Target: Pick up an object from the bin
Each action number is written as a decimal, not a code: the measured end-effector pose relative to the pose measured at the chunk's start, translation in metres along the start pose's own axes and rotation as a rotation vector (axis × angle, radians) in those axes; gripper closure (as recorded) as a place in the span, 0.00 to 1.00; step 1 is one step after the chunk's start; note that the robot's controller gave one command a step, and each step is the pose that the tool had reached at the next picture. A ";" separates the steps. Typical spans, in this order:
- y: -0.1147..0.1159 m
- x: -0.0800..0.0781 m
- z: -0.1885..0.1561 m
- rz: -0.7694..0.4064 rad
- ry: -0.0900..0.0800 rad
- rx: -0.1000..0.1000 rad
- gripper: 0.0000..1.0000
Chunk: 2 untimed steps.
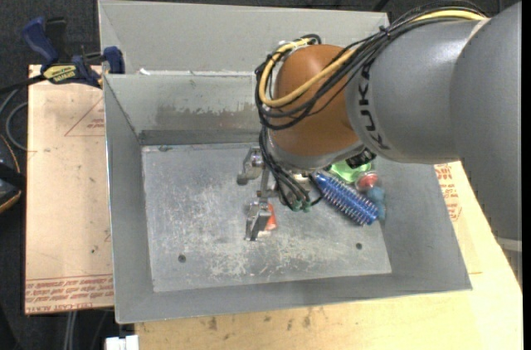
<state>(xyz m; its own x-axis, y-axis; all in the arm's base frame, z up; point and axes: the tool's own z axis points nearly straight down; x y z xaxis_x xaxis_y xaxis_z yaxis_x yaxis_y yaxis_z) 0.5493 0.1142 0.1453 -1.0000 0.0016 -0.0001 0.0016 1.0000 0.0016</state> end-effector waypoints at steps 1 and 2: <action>0.000 0.015 -0.018 -0.140 -0.001 0.001 0.00; -0.065 0.004 0.016 -0.124 0.002 0.003 0.00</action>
Offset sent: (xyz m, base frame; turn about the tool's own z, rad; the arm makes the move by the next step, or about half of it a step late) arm -0.0150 -0.0006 0.0176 -0.1409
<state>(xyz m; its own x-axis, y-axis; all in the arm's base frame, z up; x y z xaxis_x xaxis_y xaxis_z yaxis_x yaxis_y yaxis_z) 0.5453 0.0490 0.1295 -0.9925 -0.1223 0.0023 -0.1223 0.9925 -0.0016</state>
